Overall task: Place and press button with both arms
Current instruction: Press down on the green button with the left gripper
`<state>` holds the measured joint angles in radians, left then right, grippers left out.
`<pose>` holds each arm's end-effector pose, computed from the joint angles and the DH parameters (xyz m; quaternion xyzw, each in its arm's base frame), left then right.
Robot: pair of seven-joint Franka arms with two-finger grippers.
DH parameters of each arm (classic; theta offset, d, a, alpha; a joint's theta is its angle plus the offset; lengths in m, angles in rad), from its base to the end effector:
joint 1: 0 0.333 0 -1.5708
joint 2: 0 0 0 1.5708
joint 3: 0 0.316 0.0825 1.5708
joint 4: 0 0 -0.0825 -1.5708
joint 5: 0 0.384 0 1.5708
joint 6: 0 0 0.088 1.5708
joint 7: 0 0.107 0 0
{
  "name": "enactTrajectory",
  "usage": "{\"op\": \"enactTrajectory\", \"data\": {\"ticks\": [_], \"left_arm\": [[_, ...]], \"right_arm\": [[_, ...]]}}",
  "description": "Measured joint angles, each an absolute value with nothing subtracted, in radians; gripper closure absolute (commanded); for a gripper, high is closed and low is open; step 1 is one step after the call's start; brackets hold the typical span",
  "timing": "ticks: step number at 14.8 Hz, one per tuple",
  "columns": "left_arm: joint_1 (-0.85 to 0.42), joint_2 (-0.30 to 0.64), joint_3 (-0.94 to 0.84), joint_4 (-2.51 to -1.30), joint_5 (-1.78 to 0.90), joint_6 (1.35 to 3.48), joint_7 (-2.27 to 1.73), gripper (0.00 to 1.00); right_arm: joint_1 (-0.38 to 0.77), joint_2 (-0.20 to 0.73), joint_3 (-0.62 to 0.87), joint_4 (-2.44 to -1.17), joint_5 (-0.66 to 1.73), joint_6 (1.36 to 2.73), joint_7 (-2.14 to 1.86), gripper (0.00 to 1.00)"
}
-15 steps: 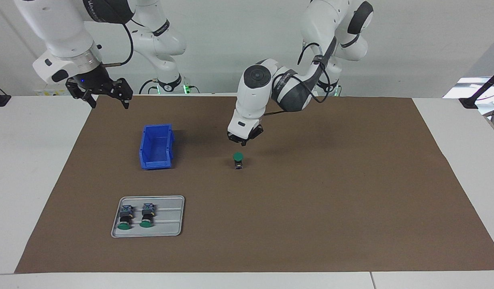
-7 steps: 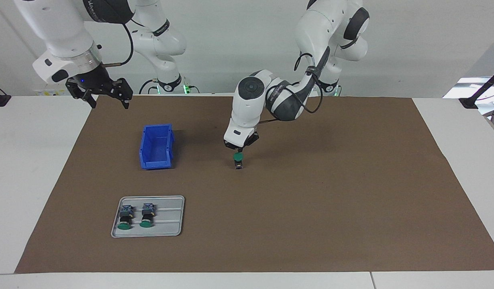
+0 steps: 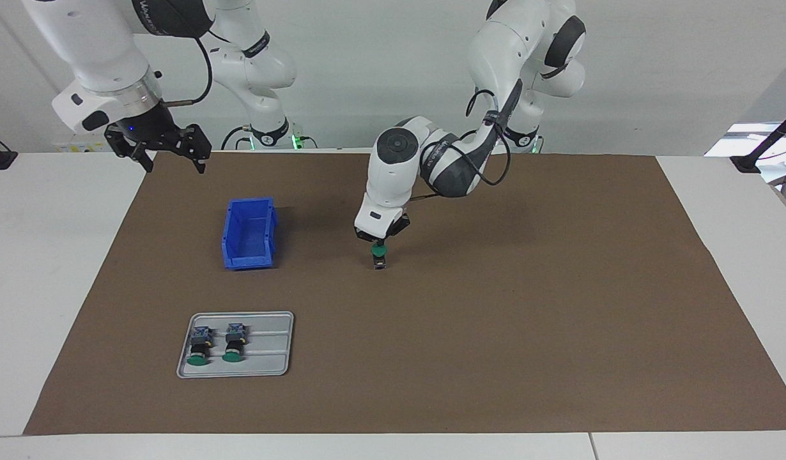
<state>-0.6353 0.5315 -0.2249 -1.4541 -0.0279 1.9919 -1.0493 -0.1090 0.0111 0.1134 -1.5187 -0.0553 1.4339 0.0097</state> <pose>0.4783 -0.5167 0.3856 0.9909 0.1152 -0.0511 0.0477 0.5436 -0.0045 0.6315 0.9985 -0.0051 -0.0477 0.0272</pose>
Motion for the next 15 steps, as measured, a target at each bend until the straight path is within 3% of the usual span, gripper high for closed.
{"op": "enactTrajectory", "data": {"ticks": [15], "left_arm": [[-0.652, 0.556, -0.215, -1.47, -0.005, 2.08, -1.079, 1.0]], "right_arm": [[-0.109, 0.011, 0.113, -1.519, -0.055, 1.434, 0.01, 0.01]]}}
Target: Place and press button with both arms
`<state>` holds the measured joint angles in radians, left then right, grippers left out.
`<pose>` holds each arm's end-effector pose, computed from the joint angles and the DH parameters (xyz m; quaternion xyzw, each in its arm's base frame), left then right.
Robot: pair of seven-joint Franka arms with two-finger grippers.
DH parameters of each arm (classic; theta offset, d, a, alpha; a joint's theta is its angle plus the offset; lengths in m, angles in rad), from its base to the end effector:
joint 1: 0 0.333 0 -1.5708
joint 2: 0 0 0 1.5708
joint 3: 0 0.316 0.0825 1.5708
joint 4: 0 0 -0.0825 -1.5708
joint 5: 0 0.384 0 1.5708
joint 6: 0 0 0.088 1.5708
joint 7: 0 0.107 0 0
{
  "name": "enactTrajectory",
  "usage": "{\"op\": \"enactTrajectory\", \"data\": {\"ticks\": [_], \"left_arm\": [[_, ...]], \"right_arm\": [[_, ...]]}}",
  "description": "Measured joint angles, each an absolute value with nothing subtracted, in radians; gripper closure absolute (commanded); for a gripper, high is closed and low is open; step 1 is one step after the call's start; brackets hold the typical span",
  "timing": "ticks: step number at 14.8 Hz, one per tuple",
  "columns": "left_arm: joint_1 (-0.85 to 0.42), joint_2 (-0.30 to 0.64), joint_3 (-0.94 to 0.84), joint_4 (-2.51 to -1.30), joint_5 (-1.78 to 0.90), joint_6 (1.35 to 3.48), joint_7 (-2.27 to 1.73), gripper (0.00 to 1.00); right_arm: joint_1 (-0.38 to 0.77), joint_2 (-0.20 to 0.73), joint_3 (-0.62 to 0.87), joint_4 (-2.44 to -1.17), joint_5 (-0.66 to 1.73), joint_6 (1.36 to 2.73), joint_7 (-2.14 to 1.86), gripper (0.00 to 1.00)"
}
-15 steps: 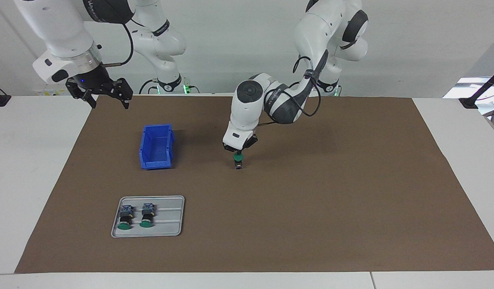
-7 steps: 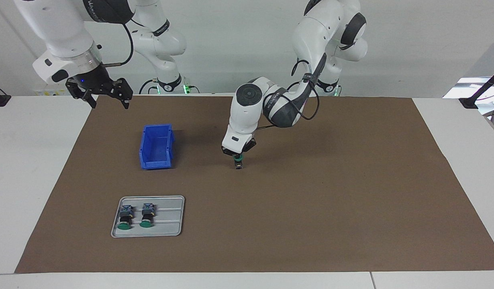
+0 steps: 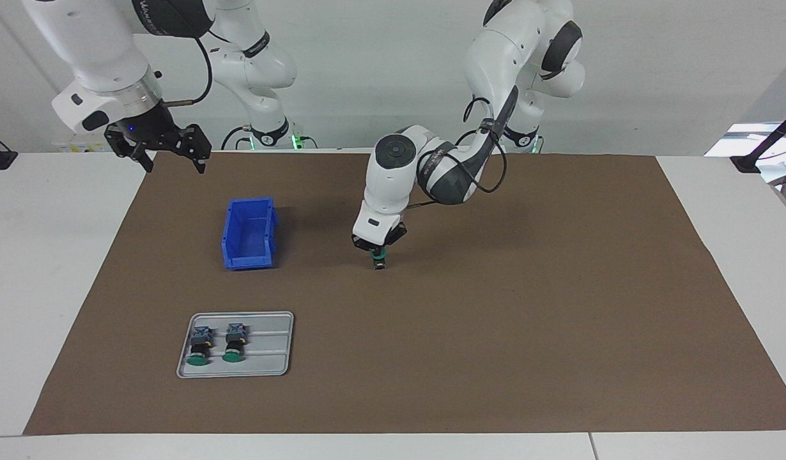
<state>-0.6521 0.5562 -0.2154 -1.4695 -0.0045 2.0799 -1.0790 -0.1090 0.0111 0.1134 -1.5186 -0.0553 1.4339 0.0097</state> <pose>0.4799 -0.5252 0.3683 0.9901 0.1239 -0.0293 0.0600 0.5436 -0.0045 0.6316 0.9985 -0.0051 -0.0476 0.0272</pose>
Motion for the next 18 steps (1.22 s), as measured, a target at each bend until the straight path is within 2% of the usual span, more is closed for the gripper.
{"op": "enactTrajectory", "data": {"ticks": [14, 15, 18], "left_arm": [[-0.653, 0.537, -0.21, -1.458, 0.003, 2.018, -1.086, 0.99], [-0.65, 0.524, -0.208, -1.455, 0.003, 2.005, -1.086, 0.9], [-0.609, 0.449, -0.198, -1.444, 0.002, 1.926, -1.088, 0.31]], "right_arm": [[-0.111, 0.011, 0.113, -1.519, -0.055, 1.434, 0.01, 0.01], [-0.111, 0.011, 0.112, -1.519, -0.055, 1.434, 0.01, 0.01], [-0.111, 0.011, 0.111, -1.519, -0.055, 1.434, 0.01, 0.01]]}}
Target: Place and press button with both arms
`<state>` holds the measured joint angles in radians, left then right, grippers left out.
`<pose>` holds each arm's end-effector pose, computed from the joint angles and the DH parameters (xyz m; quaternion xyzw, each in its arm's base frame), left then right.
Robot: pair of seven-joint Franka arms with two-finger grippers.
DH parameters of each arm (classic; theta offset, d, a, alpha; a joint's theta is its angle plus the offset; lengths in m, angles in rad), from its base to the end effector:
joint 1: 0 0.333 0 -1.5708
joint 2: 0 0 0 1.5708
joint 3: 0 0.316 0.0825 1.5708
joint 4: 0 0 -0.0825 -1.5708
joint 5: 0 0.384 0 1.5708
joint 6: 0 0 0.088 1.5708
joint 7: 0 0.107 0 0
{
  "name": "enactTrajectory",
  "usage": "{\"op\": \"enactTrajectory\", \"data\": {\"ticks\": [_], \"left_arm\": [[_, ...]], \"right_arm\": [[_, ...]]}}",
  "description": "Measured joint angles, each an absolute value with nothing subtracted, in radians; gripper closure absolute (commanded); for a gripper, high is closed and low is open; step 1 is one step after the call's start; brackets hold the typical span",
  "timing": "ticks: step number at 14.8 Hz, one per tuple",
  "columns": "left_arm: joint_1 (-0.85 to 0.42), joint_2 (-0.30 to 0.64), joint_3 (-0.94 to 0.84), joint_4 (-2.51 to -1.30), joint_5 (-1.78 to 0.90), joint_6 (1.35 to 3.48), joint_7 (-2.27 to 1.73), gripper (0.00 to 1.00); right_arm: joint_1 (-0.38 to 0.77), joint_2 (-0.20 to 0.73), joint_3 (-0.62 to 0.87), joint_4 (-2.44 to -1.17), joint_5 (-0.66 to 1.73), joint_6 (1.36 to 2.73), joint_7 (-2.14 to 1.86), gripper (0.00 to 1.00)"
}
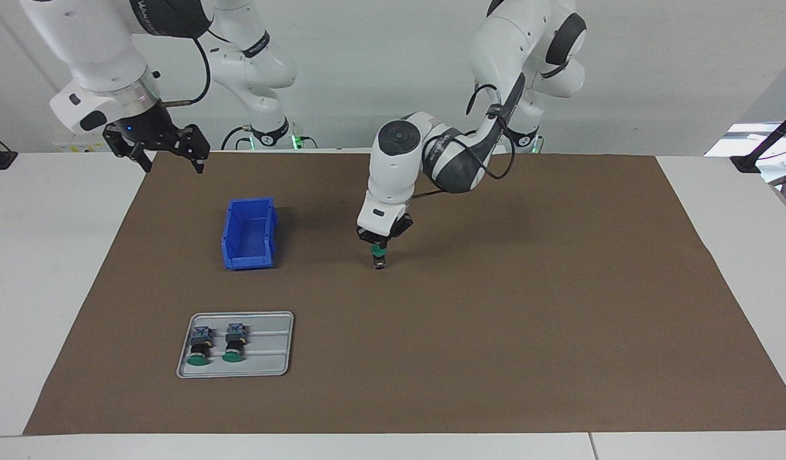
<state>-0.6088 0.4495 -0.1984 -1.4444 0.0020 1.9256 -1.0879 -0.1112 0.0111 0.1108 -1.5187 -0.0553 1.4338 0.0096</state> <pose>0.4950 -0.4844 0.4388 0.9876 0.1498 -0.0221 0.0407 0.5436 -0.0071 0.6315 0.9985 -0.0074 -0.0478 0.0271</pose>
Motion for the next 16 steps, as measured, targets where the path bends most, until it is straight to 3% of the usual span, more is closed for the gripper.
{"op": "enactTrajectory", "data": {"ticks": [1, 2, 8, 11, 16], "left_arm": [[-0.583, 0.42, -0.197, -1.444, 0.002, 1.89, -1.088, 0.1], [-0.558, 0.39, -0.196, -1.444, 0.002, 1.855, -1.087, 0.0], [-0.462, 0.284, -0.152, -1.445, 0.006, 1.661, -0.956, 0.0], [-0.338, 0.243, -0.143, -1.445, 0.006, 1.582, -0.746, 0.0], [-0.108, 0.128, -0.138, -1.461, 0.005, 1.444, -0.35, 0.0]], "right_arm": [[-0.111, 0.011, 0.111, -1.519, -0.055, 1.433, 0.01, 0.01], [-0.111, 0.011, 0.111, -1.519, -0.055, 1.428, 0.006, 0.01], [-0.112, 0.011, 0.103, -1.519, -0.042, 1.422, -0.094, 0.01], [-0.094, 0.01, 0.113, -1.529, -0.004, 1.497, -0.099, 0.08], [-0.011, 0.009, 0.116, -1.6, -0.001, 1.632, 0.062, 0.09]]}}
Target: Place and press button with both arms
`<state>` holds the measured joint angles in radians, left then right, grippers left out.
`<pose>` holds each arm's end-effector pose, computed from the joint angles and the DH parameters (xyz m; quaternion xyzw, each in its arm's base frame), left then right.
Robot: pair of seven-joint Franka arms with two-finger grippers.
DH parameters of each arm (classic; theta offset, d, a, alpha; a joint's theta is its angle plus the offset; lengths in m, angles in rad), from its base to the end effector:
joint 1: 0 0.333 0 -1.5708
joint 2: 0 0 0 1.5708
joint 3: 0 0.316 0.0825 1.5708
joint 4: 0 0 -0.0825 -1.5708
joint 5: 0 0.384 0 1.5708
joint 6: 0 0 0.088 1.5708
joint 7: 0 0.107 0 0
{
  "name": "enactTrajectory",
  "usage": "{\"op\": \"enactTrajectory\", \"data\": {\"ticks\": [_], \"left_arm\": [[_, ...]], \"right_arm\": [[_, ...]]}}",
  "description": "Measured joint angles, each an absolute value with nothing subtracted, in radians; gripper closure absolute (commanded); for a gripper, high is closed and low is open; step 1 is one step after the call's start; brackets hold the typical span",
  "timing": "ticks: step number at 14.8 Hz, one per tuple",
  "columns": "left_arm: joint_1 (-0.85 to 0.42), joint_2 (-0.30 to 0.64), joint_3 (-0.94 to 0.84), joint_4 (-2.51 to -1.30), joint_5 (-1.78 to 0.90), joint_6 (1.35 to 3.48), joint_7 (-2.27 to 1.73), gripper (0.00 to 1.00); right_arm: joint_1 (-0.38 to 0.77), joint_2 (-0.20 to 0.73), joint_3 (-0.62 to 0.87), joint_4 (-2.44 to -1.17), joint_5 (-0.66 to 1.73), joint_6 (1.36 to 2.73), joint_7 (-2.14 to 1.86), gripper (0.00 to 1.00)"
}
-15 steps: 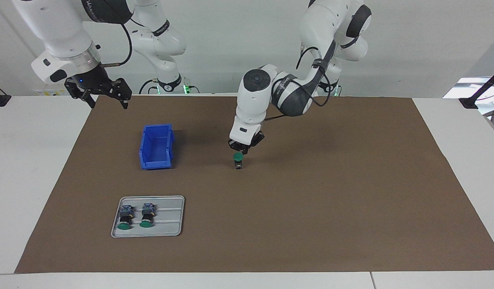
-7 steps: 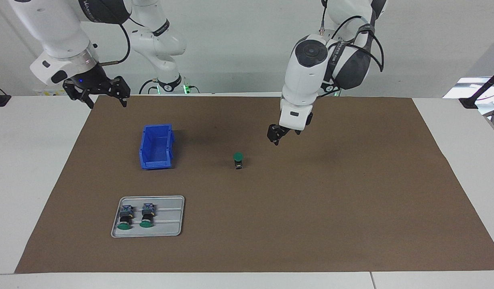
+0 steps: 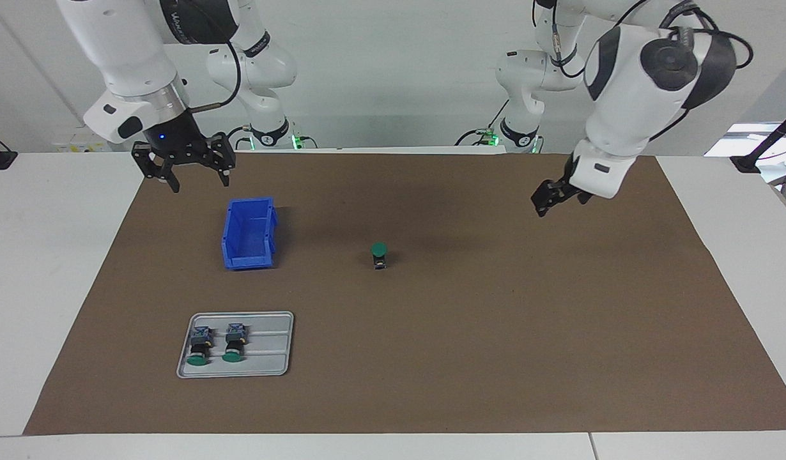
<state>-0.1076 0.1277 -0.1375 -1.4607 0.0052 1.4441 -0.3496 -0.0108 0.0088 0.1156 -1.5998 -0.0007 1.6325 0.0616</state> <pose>0.5630 -0.1348 0.5937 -0.9961 -0.0522 0.0702 0.0151 0.5596 0.0585 0.6114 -0.9997 -0.0216 -0.0119 0.0012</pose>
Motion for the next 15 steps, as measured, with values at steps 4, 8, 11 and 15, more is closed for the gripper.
{"op": "enactTrajectory", "data": {"ticks": [4, 8, 11, 15], "left_arm": [[-0.005, 0.072, -0.125, -1.483, 0.005, 1.379, -0.131, 0.0], [0.016, 0.014, -0.128, -1.587, 0.005, 1.385, -0.069, 0.0], [0.012, -0.016, -0.134, -1.643, 0.005, 1.425, -0.067, 0.0], [0.01, -0.027, -0.132, -1.679, 0.005, 1.466, -0.067, 0.0]], "right_arm": [[0.09, 0.045, 0.127, -1.662, 0.0, 1.751, 0.235, 0.08], [0.144, 0.141, 0.194, -1.671, 0.0, 1.871, 0.318, 0.08], [0.195, 0.227, 0.231, -1.675, 0.0, 1.935, 0.324, 0.08], [0.224, 0.304, 0.288, -1.675, 0.0, 1.993, 0.324, 0.09]]}}
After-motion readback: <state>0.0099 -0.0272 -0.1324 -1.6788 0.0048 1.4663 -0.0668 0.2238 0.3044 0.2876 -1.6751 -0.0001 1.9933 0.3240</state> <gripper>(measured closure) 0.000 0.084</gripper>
